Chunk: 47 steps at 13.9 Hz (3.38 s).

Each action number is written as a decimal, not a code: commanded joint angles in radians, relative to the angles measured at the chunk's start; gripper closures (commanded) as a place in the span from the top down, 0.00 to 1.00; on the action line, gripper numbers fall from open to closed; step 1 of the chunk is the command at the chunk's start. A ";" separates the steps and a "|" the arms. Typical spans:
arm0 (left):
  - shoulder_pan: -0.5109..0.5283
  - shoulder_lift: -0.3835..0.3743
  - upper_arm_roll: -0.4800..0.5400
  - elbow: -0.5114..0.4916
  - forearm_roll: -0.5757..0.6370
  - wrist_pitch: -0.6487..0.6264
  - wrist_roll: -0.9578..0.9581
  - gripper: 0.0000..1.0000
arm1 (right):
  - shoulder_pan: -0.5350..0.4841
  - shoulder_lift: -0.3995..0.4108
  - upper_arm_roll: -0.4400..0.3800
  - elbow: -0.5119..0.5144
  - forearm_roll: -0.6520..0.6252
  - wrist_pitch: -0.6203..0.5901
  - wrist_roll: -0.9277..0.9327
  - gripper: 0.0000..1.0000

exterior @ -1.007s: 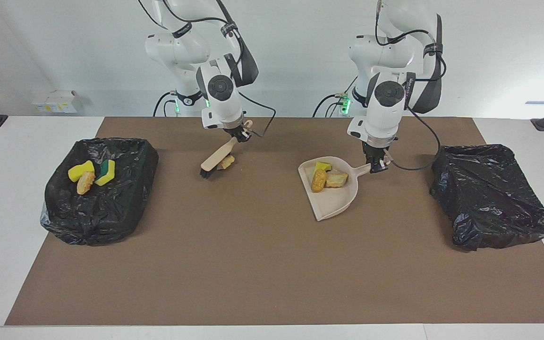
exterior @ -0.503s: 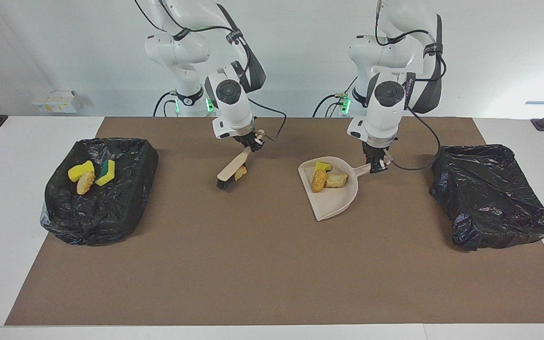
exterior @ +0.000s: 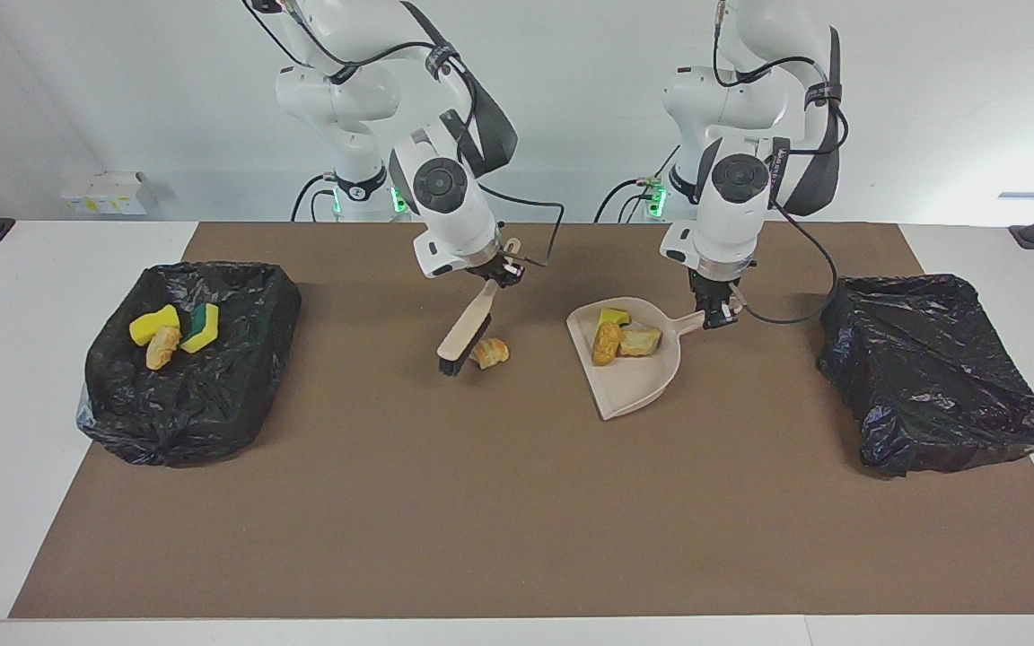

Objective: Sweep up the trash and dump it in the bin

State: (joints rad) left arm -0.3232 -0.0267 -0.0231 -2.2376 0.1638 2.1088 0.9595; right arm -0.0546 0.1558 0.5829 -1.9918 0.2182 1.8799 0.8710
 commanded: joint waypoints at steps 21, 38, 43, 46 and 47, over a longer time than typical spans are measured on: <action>0.006 -0.035 0.002 -0.103 -0.012 0.085 -0.031 0.00 | 0.083 0.152 0.018 -0.010 -0.022 0.194 -0.196 0.00; 0.001 -0.032 0.000 -0.093 -0.010 0.073 -0.195 0.00 | 0.213 0.067 0.031 0.102 0.247 0.139 -0.242 0.00; -0.003 -0.032 0.002 -0.091 -0.010 0.065 -0.375 0.00 | 0.188 -0.021 0.021 0.029 0.153 -0.074 -0.242 0.00; -0.023 -0.039 0.000 -0.054 -0.010 0.030 -0.513 0.00 | 0.194 -0.117 0.021 -0.065 0.109 -0.206 -0.239 0.00; -0.027 -0.039 0.000 -0.019 -0.010 -0.017 -0.525 0.00 | 0.200 -0.148 0.021 -0.103 0.106 -0.212 -0.239 0.00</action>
State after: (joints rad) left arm -0.3313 -0.0458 -0.0286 -2.2930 0.1580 2.1517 0.4883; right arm 0.1493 0.1132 0.6003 -1.9954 0.3408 1.6799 0.6537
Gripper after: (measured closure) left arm 0.687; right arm 0.740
